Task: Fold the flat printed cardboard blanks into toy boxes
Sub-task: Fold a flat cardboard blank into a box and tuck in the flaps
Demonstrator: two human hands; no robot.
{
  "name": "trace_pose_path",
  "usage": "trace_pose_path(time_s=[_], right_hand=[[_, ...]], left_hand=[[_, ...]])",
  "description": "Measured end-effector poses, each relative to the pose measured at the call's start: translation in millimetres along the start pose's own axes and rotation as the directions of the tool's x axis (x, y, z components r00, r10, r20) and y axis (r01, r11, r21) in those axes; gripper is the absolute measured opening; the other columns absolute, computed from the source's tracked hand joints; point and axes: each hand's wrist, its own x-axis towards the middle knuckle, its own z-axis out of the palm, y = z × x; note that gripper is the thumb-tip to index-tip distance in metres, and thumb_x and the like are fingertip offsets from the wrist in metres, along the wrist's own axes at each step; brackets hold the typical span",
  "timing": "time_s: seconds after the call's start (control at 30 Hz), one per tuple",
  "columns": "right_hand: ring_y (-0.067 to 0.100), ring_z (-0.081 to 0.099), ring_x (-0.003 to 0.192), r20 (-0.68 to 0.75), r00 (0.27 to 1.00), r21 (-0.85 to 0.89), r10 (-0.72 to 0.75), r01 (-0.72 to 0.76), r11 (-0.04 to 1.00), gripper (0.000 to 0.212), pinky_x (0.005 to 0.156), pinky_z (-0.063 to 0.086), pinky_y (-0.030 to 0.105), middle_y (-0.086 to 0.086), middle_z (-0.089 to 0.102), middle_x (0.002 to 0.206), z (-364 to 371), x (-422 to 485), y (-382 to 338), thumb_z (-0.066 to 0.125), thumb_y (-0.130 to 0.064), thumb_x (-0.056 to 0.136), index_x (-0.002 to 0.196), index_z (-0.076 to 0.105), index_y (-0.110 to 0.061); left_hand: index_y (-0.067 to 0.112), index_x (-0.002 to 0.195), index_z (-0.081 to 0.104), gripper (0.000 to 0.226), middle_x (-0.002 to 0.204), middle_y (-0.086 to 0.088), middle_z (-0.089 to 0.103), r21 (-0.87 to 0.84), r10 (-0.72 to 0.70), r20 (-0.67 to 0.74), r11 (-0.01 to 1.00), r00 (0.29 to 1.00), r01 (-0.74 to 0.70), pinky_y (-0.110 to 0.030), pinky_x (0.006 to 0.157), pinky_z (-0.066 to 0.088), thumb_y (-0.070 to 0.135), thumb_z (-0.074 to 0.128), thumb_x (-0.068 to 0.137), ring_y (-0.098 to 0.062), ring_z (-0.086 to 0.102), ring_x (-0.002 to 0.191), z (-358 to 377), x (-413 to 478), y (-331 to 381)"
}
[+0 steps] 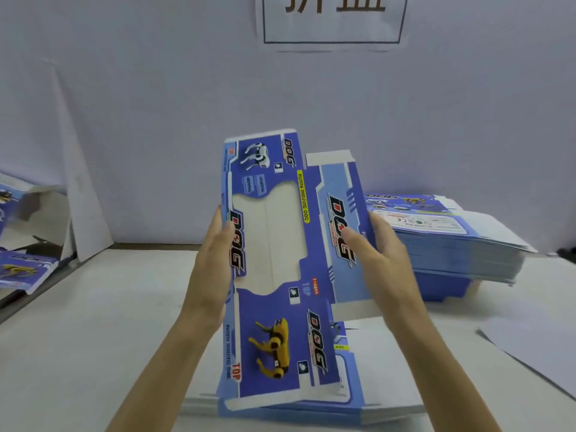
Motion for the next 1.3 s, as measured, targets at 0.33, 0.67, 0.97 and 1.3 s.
trace_pose_path(time_s=[0.33, 0.67, 0.97, 1.3], right_hand=[[-0.001, 0.066, 0.09, 0.041, 0.991, -0.2, -0.125, 0.13, 0.971, 0.049, 0.062, 0.056, 0.021, -0.026, 0.066, 0.097, 0, -1, 2, 0.066, -0.026, 0.089, 0.13, 0.044, -0.042], [-0.01, 0.041, 0.129, 0.665, 0.705, -0.09, -0.246, 0.403, 0.911, 0.04, 0.101, 0.039, 0.014, -0.029, 0.049, 0.137, 22, -32, -32, 0.055, -0.038, 0.091, 0.13, 0.054, -0.046], [-0.014, 0.003, 0.141, 0.604, 0.78, -0.406, -0.164, 0.479, 0.778, 0.082, 0.119, 0.02, 0.033, -0.04, 0.006, 0.152, 14, -21, -10, 0.06, -0.075, 0.069, 0.14, 0.021, -0.064], [0.029, 0.063, 0.098, 0.543, 0.75, -0.461, -0.377, 0.642, 0.613, 0.064, 0.077, 0.052, 0.045, 0.003, 0.049, 0.143, 36, -37, -9, 0.039, -0.036, 0.097, 0.151, 0.005, -0.033]], left_hand=[[0.039, 0.148, 0.025, 0.072, 0.128, 0.011, 0.059, 0.075, 0.037, -0.008, 0.996, 0.999, -0.036, -0.038, 0.082, 0.058, 0.027, 0.061, 0.087, -0.014, 0.062, 0.114, 0, -1, -6], [0.024, 0.122, 0.059, 0.053, 0.113, 0.001, 0.07, -0.067, -0.015, 0.264, 0.997, 0.964, 0.034, -0.028, 0.081, 0.056, 0.049, 0.073, 0.077, -0.019, 0.066, 0.106, 23, -28, 21], [0.008, 0.074, 0.071, 0.026, 0.065, -0.006, 0.072, -0.254, -0.248, 0.127, 0.928, 0.96, 0.274, -0.021, 0.042, 0.051, 0.015, 0.052, 0.09, -0.016, 0.069, 0.053, -13, -17, 46], [0.043, 0.147, 0.019, 0.127, 0.137, 0.022, 0.048, 0.244, -0.201, 0.631, 0.968, 0.75, 0.054, -0.029, 0.094, 0.052, 0.073, 0.08, 0.04, -0.002, 0.052, 0.123, -5, -29, 44]])
